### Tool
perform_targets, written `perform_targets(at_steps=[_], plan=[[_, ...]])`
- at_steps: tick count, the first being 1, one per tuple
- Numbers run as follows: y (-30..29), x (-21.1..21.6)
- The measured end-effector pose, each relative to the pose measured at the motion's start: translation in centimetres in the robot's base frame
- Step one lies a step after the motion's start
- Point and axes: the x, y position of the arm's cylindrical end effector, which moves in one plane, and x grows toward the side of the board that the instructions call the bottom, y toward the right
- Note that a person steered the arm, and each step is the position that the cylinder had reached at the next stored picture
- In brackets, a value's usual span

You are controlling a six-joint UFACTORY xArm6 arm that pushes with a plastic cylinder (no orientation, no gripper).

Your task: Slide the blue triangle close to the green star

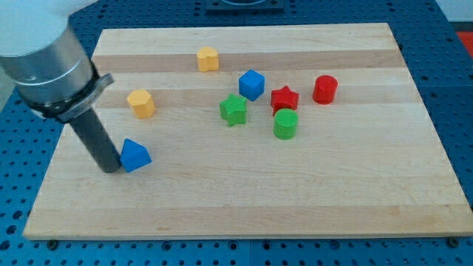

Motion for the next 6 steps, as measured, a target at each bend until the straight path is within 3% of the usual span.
perform_targets(at_steps=[2,4,6], plan=[[10.5,-3.3],[9.0,-2.9],[14.9,-3.3]])
